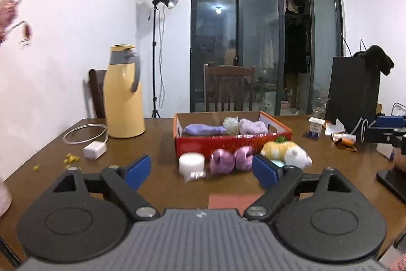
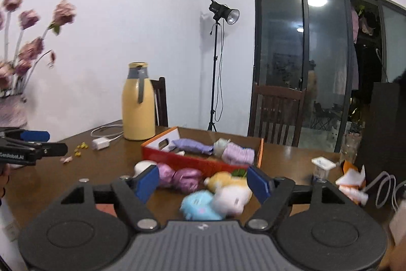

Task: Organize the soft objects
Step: 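Pull both grippers back from the box toward the pink-and-cream sponge, then close both grippers on the pink-and-cream sponge, then lift and carry the sponge with both grippers over the red box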

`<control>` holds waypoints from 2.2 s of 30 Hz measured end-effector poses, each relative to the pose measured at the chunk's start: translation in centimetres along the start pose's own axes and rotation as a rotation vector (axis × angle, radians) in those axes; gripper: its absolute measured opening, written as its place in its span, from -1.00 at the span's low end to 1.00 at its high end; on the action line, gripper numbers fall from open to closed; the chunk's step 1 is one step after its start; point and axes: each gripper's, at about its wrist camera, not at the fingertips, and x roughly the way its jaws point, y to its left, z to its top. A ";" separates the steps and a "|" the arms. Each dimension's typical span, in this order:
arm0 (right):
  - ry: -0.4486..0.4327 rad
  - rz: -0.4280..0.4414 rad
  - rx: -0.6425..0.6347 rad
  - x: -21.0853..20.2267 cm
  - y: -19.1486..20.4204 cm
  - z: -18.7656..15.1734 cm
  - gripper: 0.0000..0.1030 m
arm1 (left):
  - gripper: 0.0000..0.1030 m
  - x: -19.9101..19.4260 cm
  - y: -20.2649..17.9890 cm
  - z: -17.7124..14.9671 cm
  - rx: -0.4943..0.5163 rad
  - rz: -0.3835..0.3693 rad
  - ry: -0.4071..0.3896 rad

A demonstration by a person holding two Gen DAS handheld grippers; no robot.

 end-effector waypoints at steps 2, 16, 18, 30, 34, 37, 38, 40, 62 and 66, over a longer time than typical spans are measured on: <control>-0.017 -0.012 0.016 -2.1 0.9 -1.6 0.56 | 0.88 -2.6 0.2 -1.7 -0.011 -0.003 -0.010; -0.012 -0.002 0.076 -6.7 4.5 -7.0 0.66 | 1.00 -6.1 1.1 -5.5 -0.038 0.008 -0.038; 0.001 0.019 0.093 -5.9 4.7 -7.4 0.66 | 1.00 -5.3 1.1 -5.8 -0.043 -0.009 -0.018; 0.173 0.146 0.305 7.8 5.3 -8.7 0.17 | 0.24 8.6 2.8 -5.9 -0.209 -0.147 0.192; 0.228 0.164 0.369 12.5 5.7 -9.1 -0.06 | 0.01 12.4 3.4 -6.5 -0.256 -0.193 0.278; 0.252 0.155 0.407 15.0 5.7 -9.4 -0.14 | -0.17 13.8 3.8 -6.9 -0.277 -0.218 0.309; 0.260 0.160 0.423 15.8 5.6 -9.5 -0.18 | -0.26 14.1 3.9 -7.1 -0.298 -0.240 0.316; 0.267 0.187 0.447 16.7 5.5 -9.6 -0.36 | -0.34 14.3 4.1 -7.2 -0.341 -0.264 0.331; 0.266 0.113 0.396 5.5 2.3 -11.5 -0.48 | -0.17 6.5 -4.0 -8.6 -0.225 -0.375 0.386; 0.255 0.116 0.422 5.3 2.1 -11.9 -0.47 | 0.00 7.2 -3.1 -8.4 -0.243 -0.348 0.390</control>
